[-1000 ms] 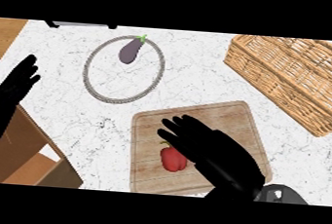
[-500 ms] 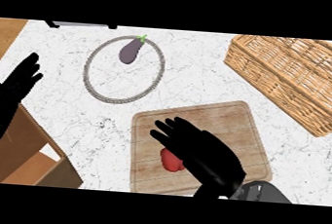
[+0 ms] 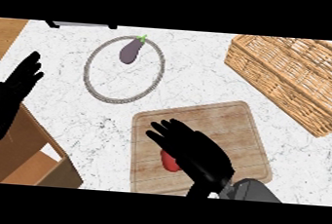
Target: Pick the bell pepper from the cutting board and place it in the basket
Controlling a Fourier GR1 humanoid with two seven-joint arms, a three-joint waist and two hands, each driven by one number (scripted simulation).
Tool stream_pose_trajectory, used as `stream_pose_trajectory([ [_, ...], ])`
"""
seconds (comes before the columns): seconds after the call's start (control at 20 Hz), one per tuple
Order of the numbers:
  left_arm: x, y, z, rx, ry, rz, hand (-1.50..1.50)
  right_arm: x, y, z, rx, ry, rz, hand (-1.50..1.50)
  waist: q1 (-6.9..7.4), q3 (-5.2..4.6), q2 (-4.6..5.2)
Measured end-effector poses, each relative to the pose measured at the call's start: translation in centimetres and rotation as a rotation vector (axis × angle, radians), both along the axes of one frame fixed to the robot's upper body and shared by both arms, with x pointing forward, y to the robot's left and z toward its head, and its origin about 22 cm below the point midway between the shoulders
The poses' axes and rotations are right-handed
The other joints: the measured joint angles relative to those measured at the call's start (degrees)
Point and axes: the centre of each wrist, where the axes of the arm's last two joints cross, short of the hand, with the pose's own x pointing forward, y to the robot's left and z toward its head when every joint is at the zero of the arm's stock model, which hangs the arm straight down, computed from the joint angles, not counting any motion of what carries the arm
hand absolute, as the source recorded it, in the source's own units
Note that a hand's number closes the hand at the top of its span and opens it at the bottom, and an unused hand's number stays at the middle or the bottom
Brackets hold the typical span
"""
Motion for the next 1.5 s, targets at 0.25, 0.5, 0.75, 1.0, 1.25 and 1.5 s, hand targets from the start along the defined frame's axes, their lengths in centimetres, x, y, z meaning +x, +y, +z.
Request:
stream_pose_trajectory([
  [0.25,0.2,0.0,0.0,0.001,0.003,-0.001,0.0,0.3,0.3,-1.1,0.0,0.0,-0.004,1.5,-0.08,0.01,0.03],
  [0.5,0.4,0.0,-0.1,0.003,0.001,-0.005,0.0,0.7,0.5,-1.6,-0.032,-0.059,0.033,1.5,-0.05,0.01,0.02],
  [0.75,0.5,0.1,0.0,-0.009,0.005,-0.013,0.0,1.2,0.3,-1.8,-0.077,-0.141,0.05,1.5,0.02,-0.13,-0.17],
  [1.0,0.4,0.1,0.0,-0.014,0.008,0.004,0.0,1.5,-1.4,-2.3,-0.208,-0.162,0.035,1.5,-0.34,-0.44,-0.76],
  [1.25,0.5,0.2,-0.2,-0.013,0.008,0.007,0.0,1.6,-3.0,-2.4,-0.322,-0.187,0.03,1.5,-0.57,-0.51,-0.84],
  [1.5,0.6,0.2,-0.6,-0.003,-0.004,0.014,0.0,1.3,-3.5,-1.6,-0.329,-0.239,0.038,1.5,-0.86,-0.14,-0.66],
])
